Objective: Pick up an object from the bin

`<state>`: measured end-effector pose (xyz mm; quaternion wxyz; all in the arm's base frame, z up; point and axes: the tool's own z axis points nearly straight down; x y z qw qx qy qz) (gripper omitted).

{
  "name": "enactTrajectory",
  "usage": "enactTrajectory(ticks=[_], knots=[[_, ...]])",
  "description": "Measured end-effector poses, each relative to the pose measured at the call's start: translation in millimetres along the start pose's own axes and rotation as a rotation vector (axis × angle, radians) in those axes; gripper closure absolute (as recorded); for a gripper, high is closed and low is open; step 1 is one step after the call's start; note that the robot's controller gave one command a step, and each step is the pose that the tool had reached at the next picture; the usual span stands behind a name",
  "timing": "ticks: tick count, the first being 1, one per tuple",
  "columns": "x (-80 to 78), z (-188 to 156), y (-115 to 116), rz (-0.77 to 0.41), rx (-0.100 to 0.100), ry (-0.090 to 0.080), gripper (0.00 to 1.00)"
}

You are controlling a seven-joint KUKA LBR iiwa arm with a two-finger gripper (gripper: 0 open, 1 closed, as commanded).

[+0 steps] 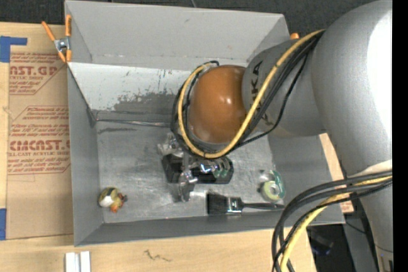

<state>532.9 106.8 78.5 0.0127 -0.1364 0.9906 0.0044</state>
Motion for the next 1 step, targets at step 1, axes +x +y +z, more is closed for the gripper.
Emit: enactTrajectory(ticks=[1], knots=[[3.3, -2.5, 0.5, 0.001, 0.004, 0.027, 1.00]])
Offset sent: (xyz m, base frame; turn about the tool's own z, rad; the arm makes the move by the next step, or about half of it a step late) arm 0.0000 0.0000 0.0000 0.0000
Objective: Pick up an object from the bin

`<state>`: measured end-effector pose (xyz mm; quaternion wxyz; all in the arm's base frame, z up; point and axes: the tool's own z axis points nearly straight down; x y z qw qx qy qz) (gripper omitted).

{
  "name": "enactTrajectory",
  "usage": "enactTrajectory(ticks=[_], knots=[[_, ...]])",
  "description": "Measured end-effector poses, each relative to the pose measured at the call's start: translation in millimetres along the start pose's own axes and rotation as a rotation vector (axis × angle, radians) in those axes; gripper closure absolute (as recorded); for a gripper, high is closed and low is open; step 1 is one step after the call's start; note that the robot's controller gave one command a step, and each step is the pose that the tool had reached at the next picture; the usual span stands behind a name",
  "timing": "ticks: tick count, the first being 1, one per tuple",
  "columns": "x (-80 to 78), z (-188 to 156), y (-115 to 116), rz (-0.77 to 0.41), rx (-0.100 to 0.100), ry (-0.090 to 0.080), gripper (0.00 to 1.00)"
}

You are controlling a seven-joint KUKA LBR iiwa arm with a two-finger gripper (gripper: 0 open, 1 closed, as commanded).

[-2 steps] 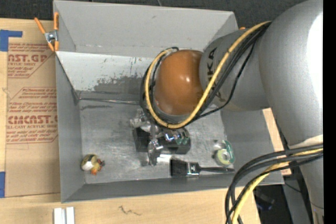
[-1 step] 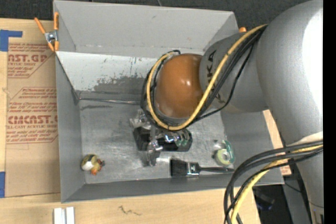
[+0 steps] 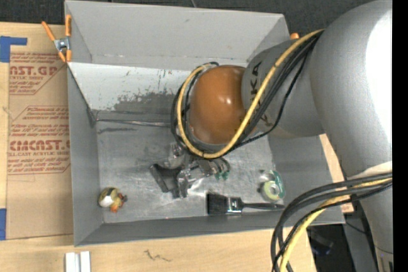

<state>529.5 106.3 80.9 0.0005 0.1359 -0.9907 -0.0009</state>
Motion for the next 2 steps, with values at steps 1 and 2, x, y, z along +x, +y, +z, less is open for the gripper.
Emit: enactTrajectory(ticks=[1, 2], knots=[[0.0, 0.0, 0.0, 0.000, 0.000, 0.000, 1.00], [-0.7, -7.2, 7.4, 0.035, 0.002, 0.005, 1.00]])
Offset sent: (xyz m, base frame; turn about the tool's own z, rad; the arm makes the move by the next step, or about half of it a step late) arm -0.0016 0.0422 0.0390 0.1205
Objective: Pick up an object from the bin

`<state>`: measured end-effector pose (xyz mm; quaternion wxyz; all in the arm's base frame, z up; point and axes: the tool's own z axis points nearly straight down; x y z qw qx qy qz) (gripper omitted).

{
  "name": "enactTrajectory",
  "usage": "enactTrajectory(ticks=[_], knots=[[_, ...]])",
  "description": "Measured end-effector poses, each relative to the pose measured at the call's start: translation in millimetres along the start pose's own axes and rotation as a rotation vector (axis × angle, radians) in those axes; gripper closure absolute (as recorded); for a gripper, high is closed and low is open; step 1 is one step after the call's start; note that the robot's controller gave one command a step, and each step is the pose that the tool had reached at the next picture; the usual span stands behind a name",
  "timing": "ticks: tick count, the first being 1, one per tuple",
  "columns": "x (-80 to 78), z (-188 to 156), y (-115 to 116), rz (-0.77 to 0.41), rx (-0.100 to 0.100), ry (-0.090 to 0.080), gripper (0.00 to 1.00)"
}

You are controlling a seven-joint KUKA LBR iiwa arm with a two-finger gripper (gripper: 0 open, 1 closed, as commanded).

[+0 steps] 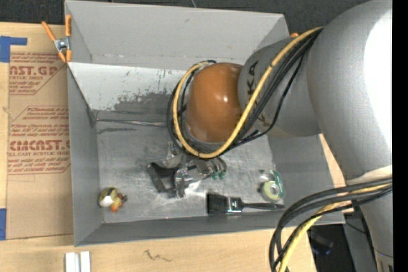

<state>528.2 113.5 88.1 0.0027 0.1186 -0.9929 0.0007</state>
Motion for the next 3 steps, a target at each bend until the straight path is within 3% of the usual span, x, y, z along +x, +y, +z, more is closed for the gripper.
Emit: enactTrajectory(ticks=[1, 2, 3], knots=[[-0.6, -7.4, 6.4, 0.011, -0.001, 0.002, 1.00], [-12.2, -31.7, -30.2, -0.149, -0.001, -0.004, 1.00], [-12.2, -31.7, -30.2, -0.149, -0.001, -0.004, 1.00]])
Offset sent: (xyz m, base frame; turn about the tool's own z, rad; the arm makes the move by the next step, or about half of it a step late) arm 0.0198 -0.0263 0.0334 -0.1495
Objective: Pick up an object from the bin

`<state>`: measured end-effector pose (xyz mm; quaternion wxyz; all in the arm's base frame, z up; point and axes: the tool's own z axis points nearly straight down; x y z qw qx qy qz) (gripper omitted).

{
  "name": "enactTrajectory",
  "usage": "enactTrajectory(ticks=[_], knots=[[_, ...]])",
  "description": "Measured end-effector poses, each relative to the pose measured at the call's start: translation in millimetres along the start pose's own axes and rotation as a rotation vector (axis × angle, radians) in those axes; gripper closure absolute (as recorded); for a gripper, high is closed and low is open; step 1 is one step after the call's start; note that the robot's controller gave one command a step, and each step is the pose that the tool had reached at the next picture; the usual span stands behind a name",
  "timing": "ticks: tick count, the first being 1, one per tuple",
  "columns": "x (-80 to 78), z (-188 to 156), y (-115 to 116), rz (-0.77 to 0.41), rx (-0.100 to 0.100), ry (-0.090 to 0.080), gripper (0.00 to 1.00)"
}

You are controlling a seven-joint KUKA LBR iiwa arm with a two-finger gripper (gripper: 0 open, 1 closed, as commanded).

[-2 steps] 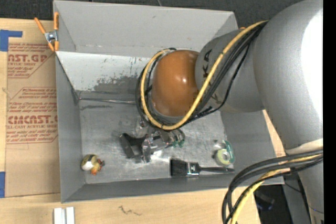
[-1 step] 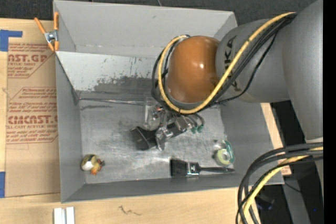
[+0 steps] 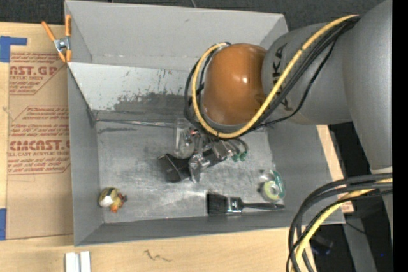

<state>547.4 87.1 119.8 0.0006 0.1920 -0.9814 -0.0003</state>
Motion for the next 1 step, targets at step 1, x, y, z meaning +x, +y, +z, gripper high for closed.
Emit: enactTrajectory(ticks=[1], knots=[[6.9, -97.2, -7.5, 0.032, -0.001, 0.005, 1.00]])
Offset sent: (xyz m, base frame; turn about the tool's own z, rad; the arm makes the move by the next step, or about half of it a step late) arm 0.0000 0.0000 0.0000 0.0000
